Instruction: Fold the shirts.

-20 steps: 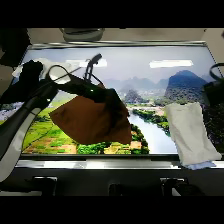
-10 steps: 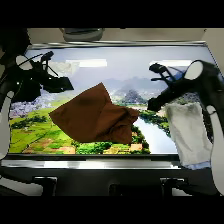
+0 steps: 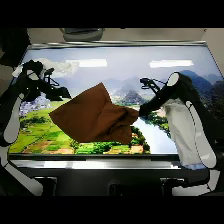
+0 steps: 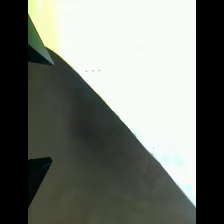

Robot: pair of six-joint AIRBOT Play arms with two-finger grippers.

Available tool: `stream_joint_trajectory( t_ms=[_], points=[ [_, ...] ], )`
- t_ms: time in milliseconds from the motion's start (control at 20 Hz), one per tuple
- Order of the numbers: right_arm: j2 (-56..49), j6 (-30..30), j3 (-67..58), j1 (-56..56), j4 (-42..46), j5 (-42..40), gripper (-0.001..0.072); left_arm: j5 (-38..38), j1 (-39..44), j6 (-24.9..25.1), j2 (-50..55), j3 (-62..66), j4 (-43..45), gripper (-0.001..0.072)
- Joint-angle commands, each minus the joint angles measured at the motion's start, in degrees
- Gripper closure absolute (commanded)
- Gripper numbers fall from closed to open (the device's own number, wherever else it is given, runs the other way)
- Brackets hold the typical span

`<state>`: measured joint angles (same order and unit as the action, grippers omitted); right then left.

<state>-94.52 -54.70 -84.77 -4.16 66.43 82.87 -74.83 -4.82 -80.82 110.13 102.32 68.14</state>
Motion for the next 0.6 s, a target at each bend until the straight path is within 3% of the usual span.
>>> stream_joint_trajectory(
  t_ms=[0,150,400,550],
  points=[
    [-2.9,-0.2,0.0,0.0,-0.5,-0.3,0.0018,2.2,0.1,4.3,3.1,0.0,0.0,-0.0013],
    [-3.9,-0.1,0.2,0.0,-1.4,-0.3,0.0018,4.6,0.6,5.1,3.9,0.0,0.0,-0.0013],
    [-3.9,-0.1,0.2,-0.1,-1.4,0.0,0.0018,2.4,2.1,6.6,6.3,0.0,-0.7,-0.0011],
    [-4.0,-0.1,0.2,-0.1,-1.3,-0.3,0.0018,-2.4,2.9,8.9,6.3,0.0,-2.2,0.0215]
  ],
)
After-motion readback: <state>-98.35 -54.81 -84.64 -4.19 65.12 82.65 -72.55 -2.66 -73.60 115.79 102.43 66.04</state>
